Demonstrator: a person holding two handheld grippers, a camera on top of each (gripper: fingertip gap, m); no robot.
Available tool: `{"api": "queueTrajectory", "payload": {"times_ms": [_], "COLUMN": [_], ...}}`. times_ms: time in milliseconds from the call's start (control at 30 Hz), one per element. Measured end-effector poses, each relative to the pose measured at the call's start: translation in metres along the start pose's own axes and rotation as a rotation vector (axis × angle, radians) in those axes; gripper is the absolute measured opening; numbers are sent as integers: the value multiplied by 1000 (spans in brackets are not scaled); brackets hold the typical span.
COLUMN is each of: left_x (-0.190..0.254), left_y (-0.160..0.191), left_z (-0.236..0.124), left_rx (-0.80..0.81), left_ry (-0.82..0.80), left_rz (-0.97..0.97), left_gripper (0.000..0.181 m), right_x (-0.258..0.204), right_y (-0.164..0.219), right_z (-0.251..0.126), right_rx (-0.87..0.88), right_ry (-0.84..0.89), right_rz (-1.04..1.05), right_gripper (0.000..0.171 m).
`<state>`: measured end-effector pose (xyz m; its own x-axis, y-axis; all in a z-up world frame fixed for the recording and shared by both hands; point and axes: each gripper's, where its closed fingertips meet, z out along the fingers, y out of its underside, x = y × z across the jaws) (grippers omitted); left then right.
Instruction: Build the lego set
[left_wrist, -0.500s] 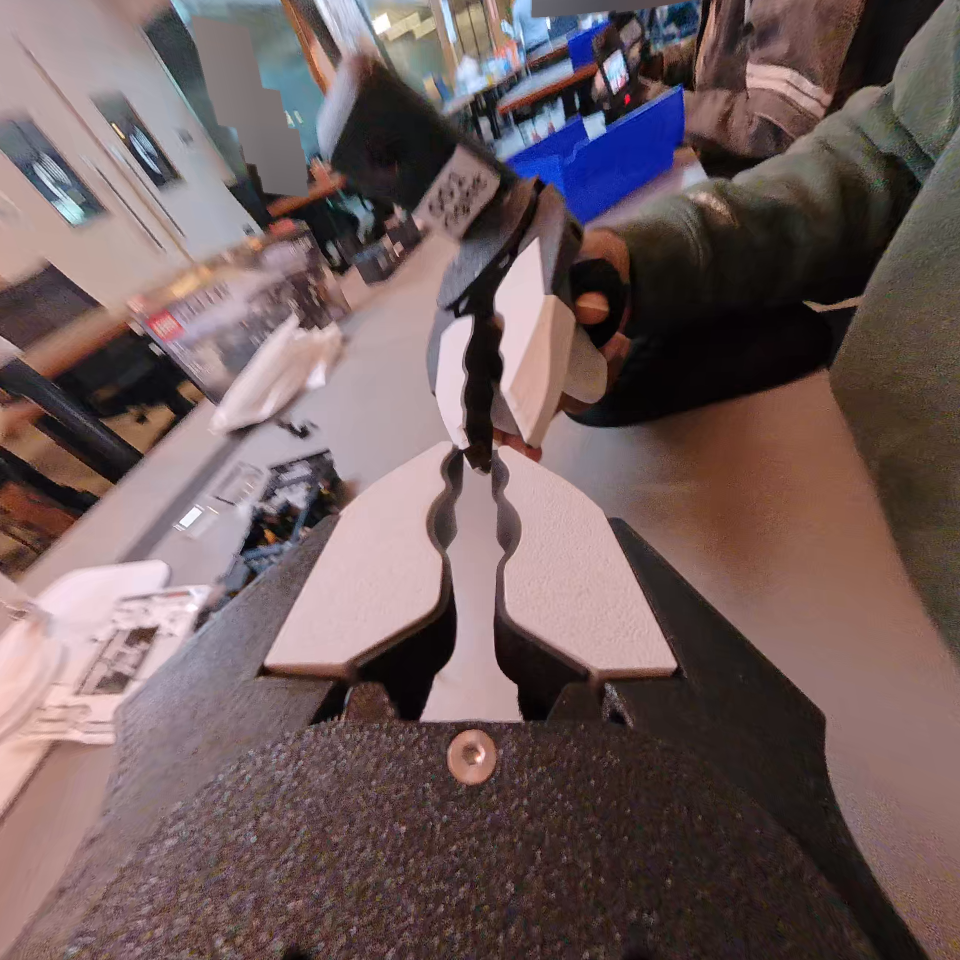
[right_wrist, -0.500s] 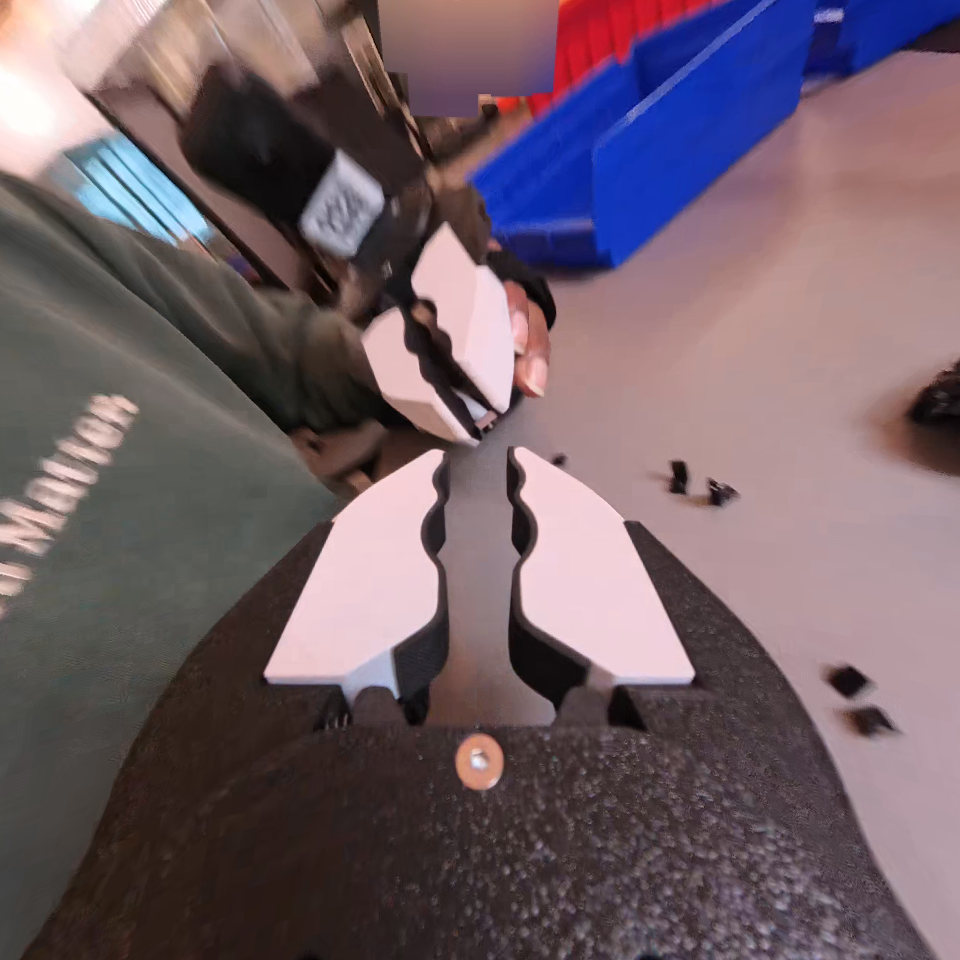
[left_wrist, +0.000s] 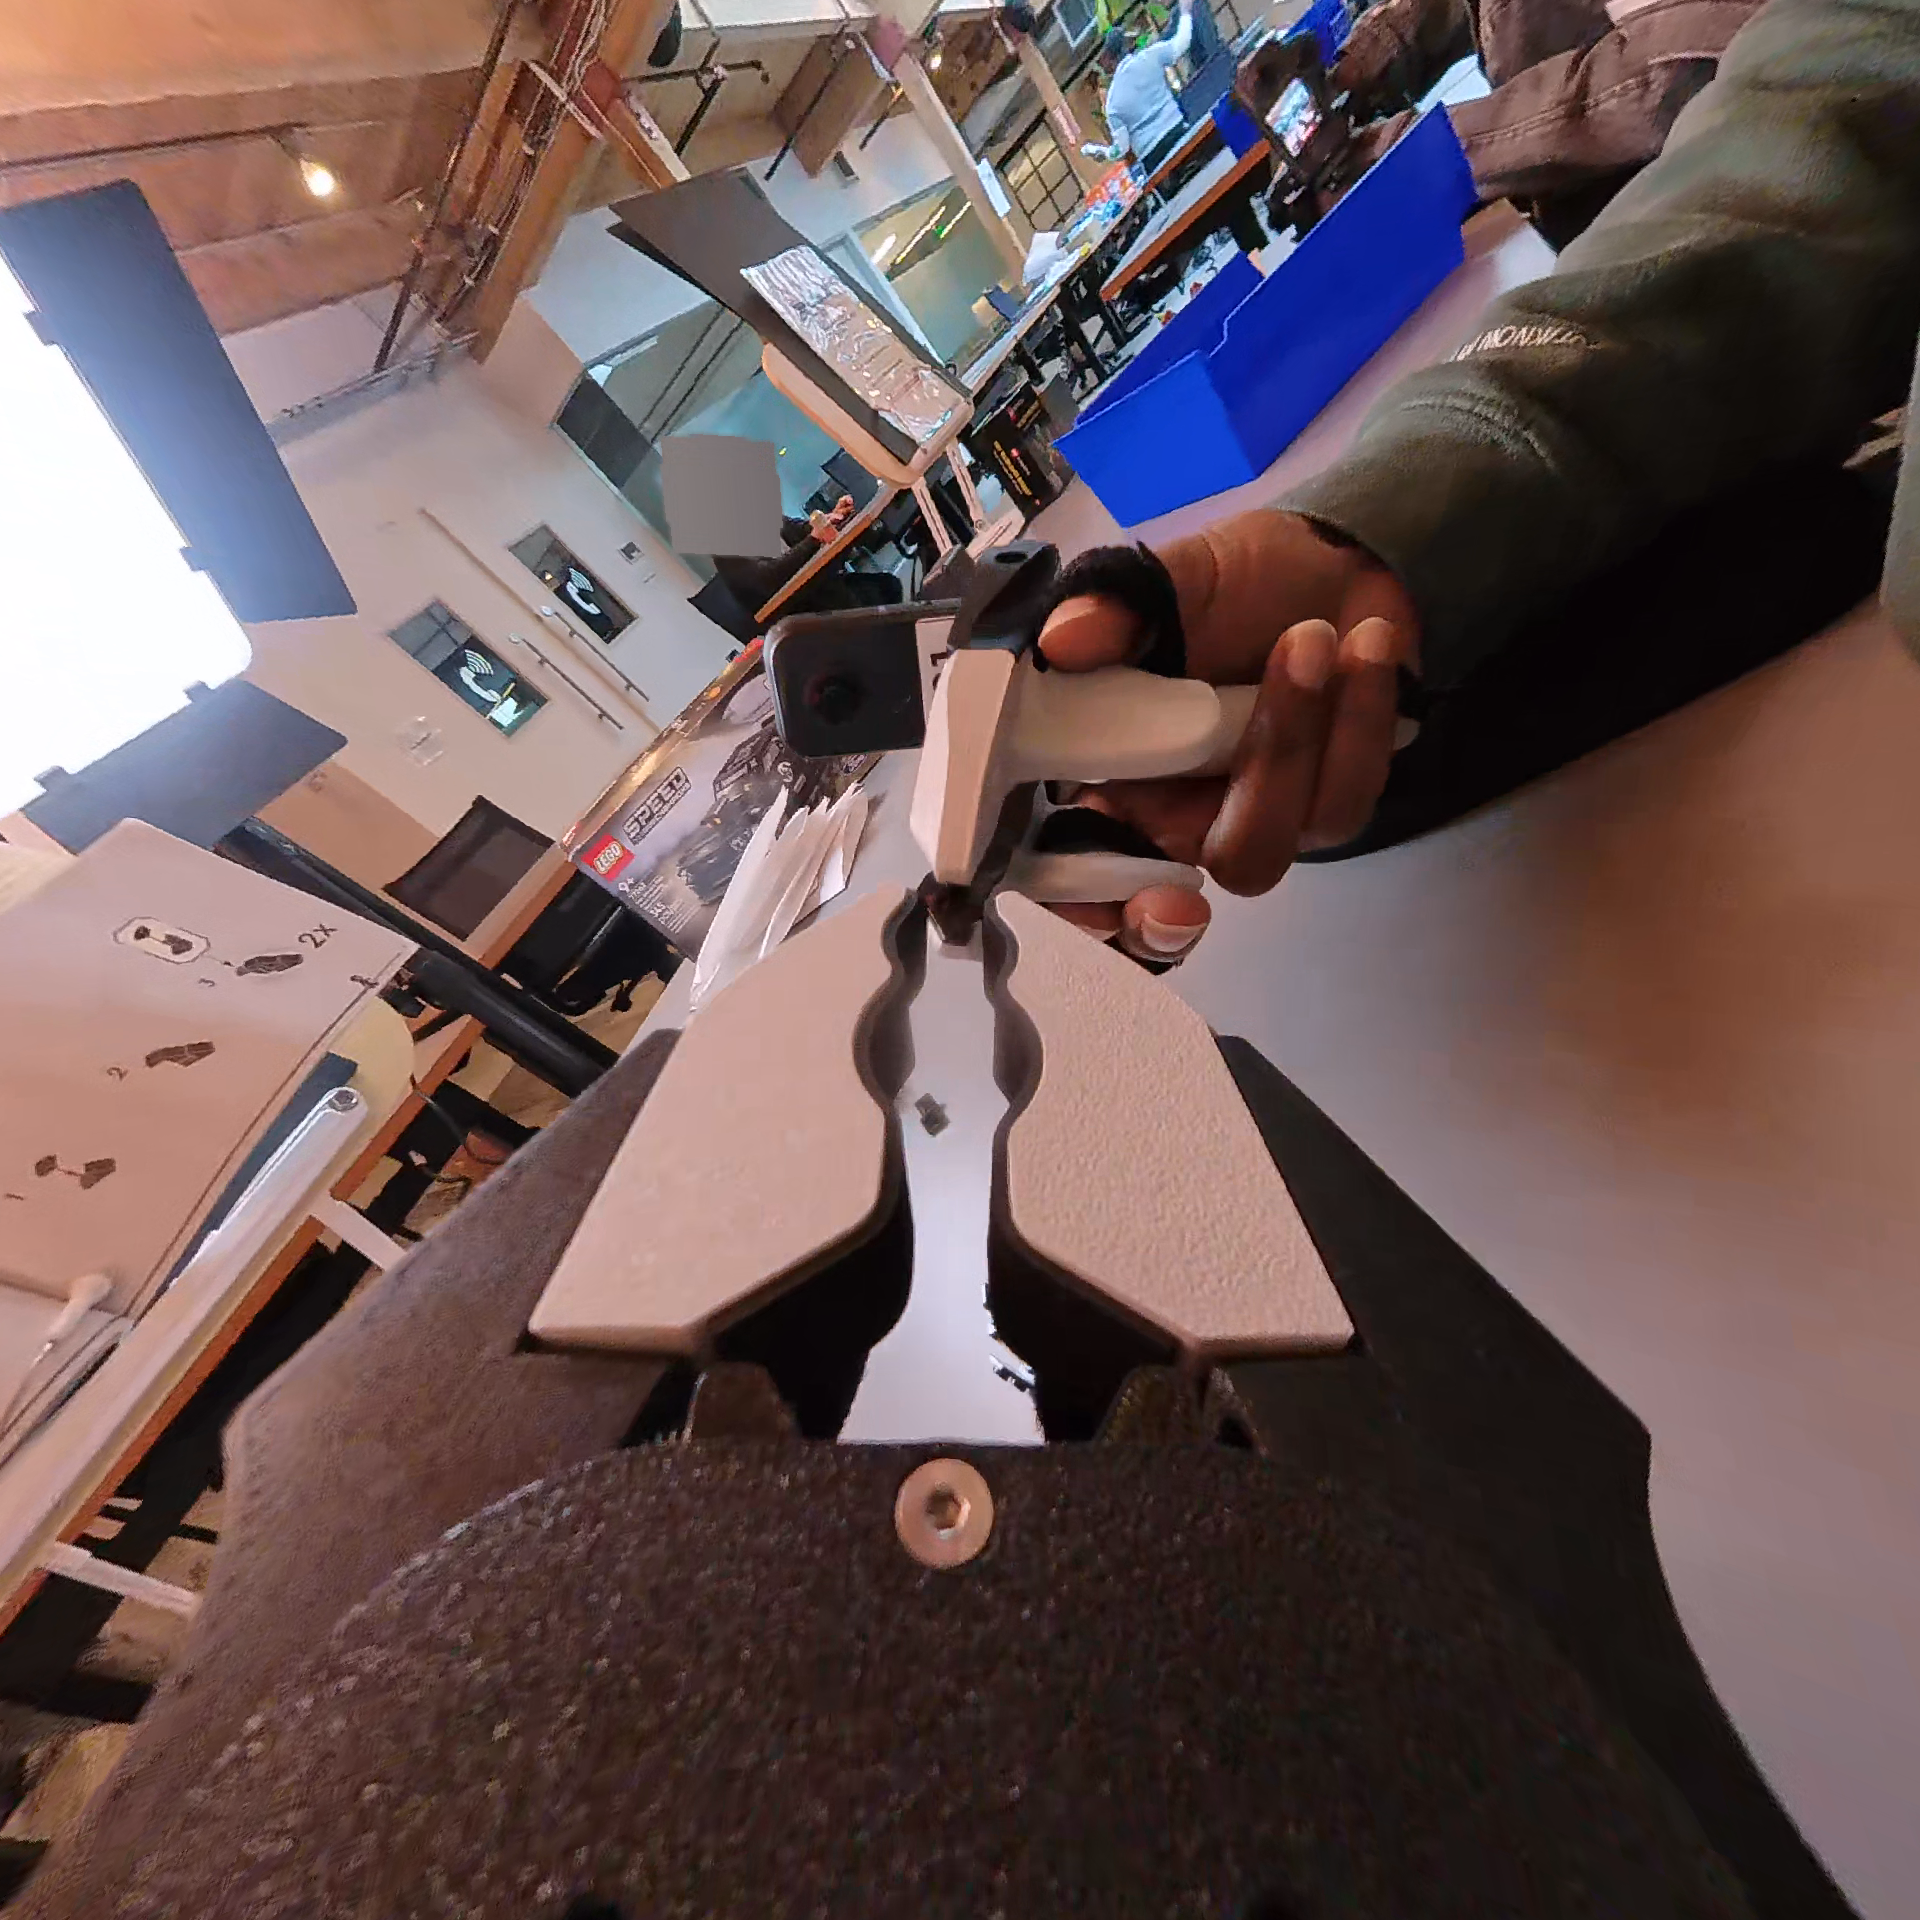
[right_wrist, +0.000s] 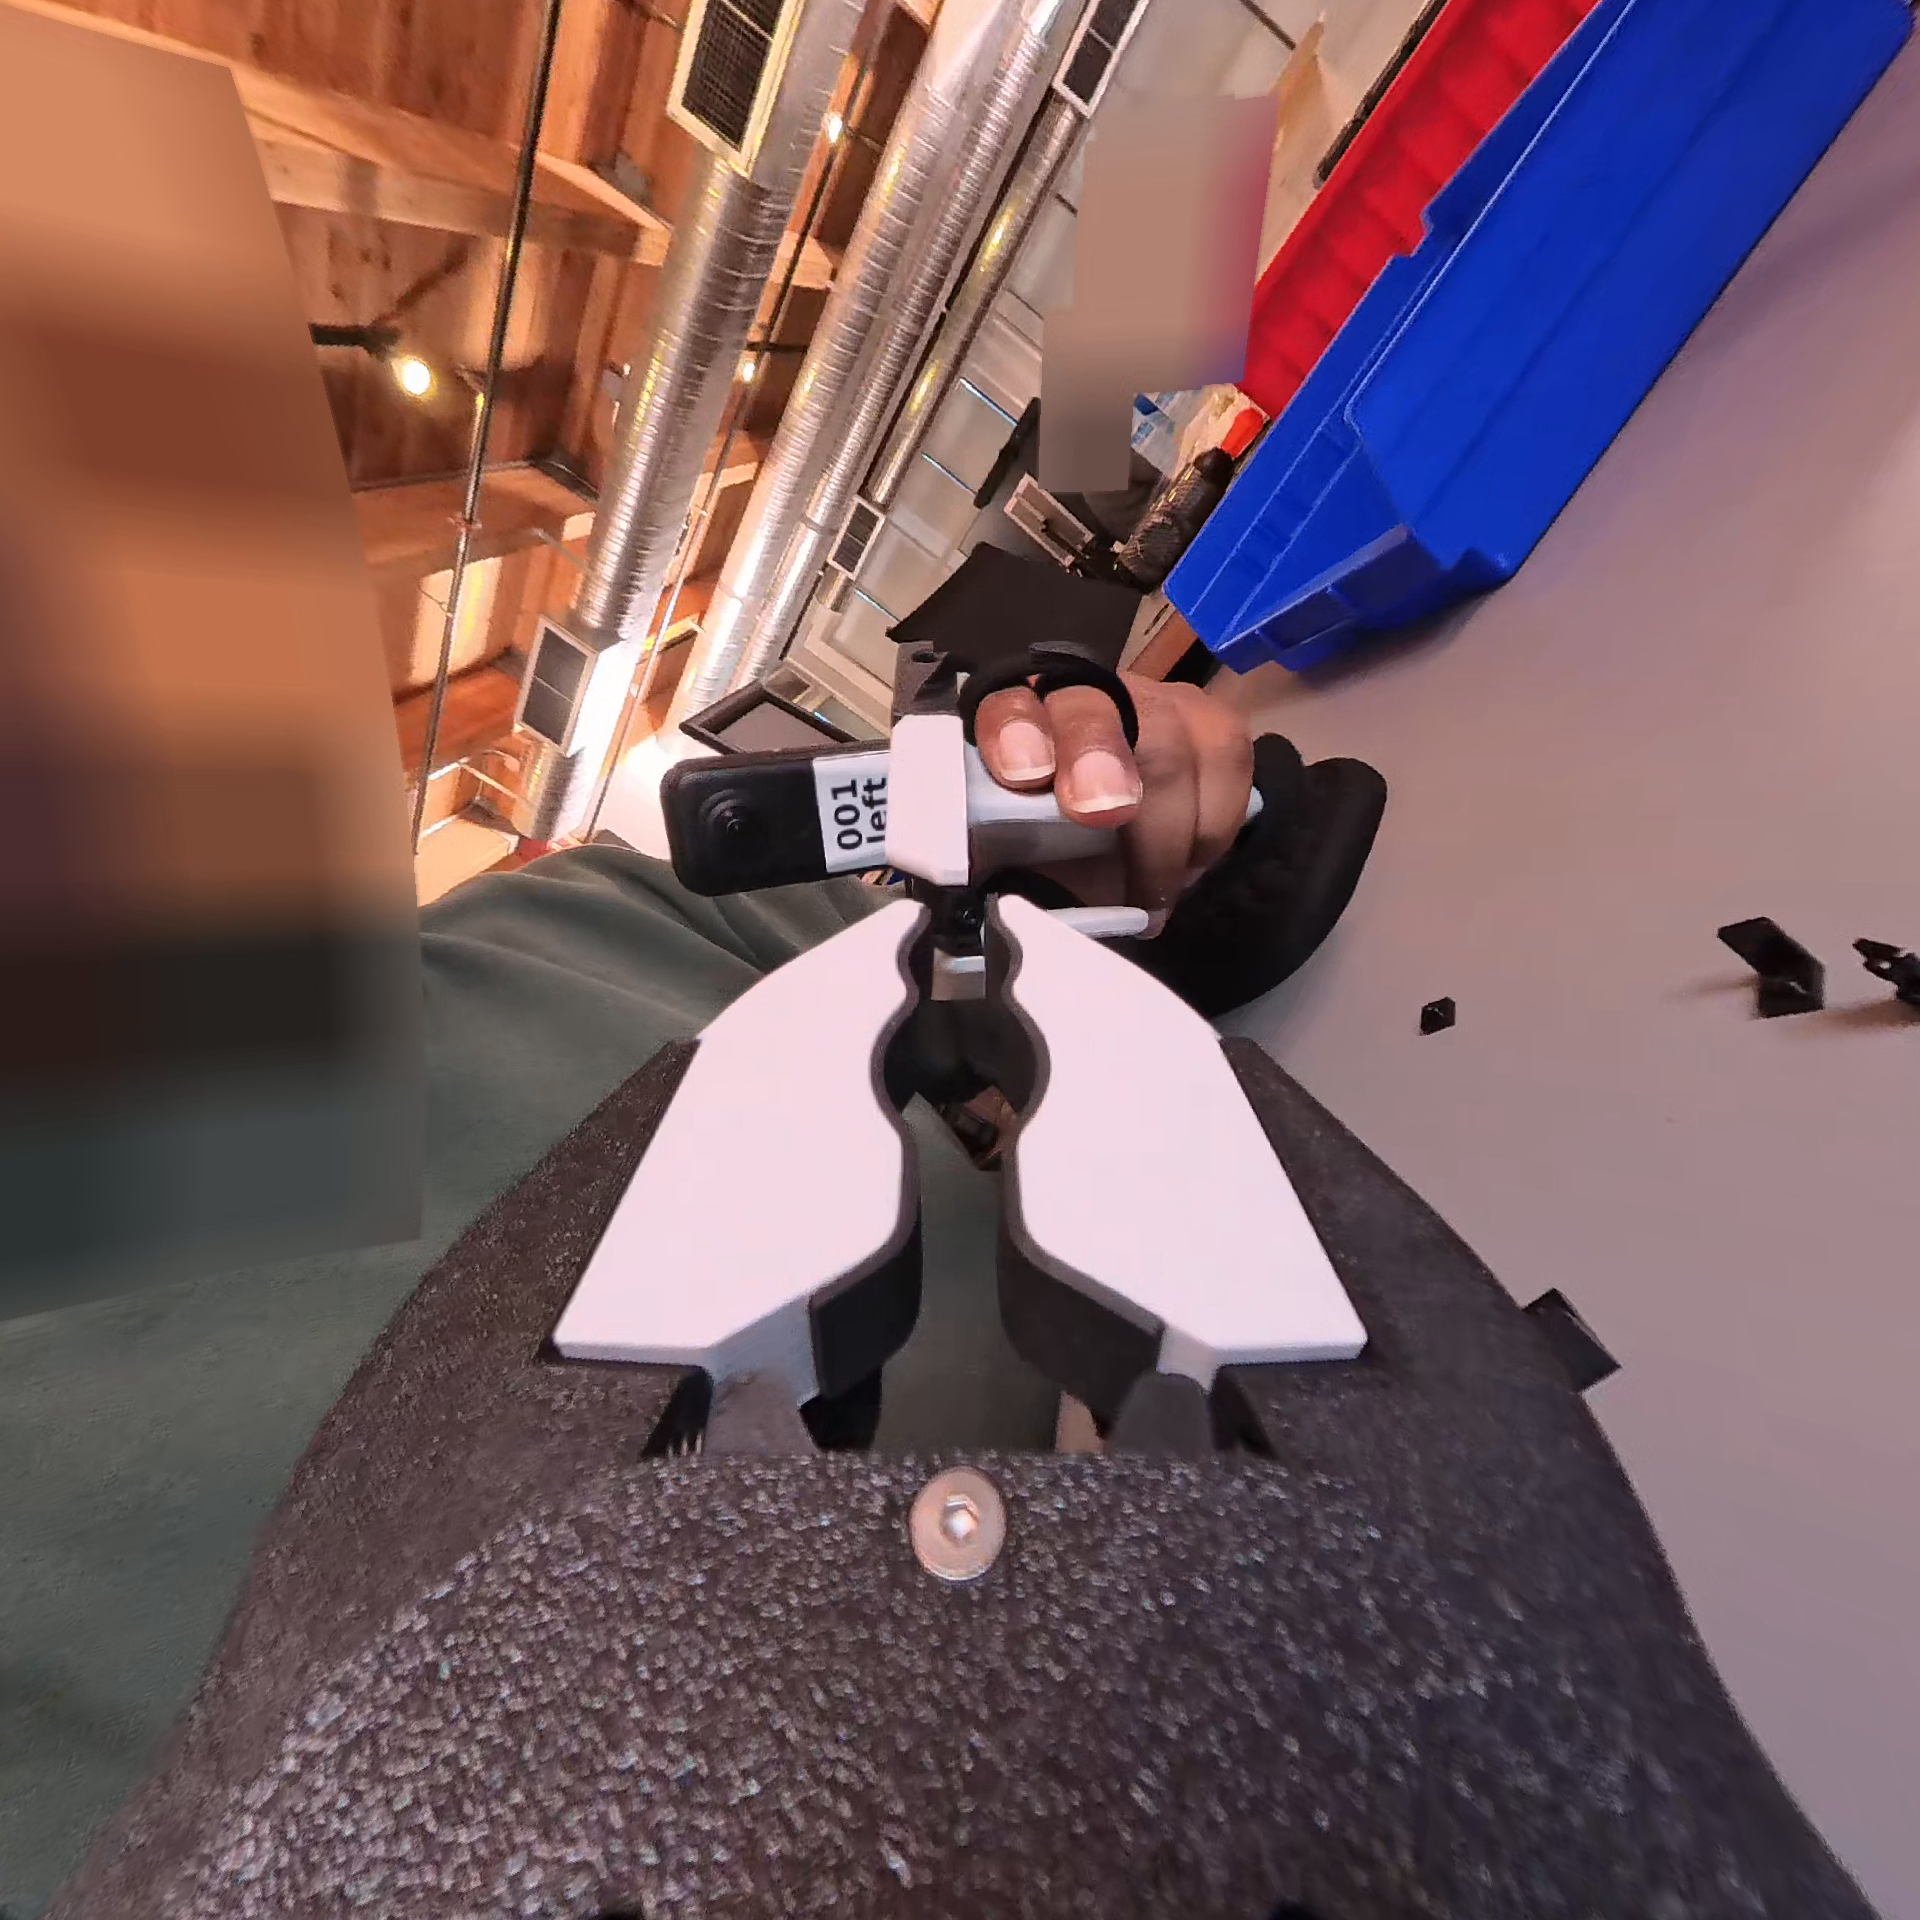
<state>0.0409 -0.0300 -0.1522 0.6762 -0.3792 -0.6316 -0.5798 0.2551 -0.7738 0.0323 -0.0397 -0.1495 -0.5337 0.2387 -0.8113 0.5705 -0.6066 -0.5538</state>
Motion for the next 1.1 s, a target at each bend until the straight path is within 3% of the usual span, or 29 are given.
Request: {"api": "queueTrajectory", "payload": {"times_ms": [200,400,500,600,800,1100], "left_x": [-2,1,14,16,21,20], "left_y": [7,24,27,33,35,33], "left_z": [0,0,2,4,4,3], "left_rx": [-13,-47,-87,-121,-146,-139], "left_ry": [20,250,366,377,404,405], "left_rz": [-99,-716,-869,-931,-953,-948], "left_gripper": [8,19,20,19,15,11], "right_x": [6,36,42,42,38,38], "right_y": [-5,1,6,12,11,15], "right_z": [-7,-23,-20,-16,-12,-11], "right_rx": [-46,-388,-516,-573,-617,-651], "right_ry": [132,595,692,707,749,752], "right_rz": [-185,-978,-1263,-1437,-1592,-1621], "right_gripper": [8,8,8,8,8,8]}}
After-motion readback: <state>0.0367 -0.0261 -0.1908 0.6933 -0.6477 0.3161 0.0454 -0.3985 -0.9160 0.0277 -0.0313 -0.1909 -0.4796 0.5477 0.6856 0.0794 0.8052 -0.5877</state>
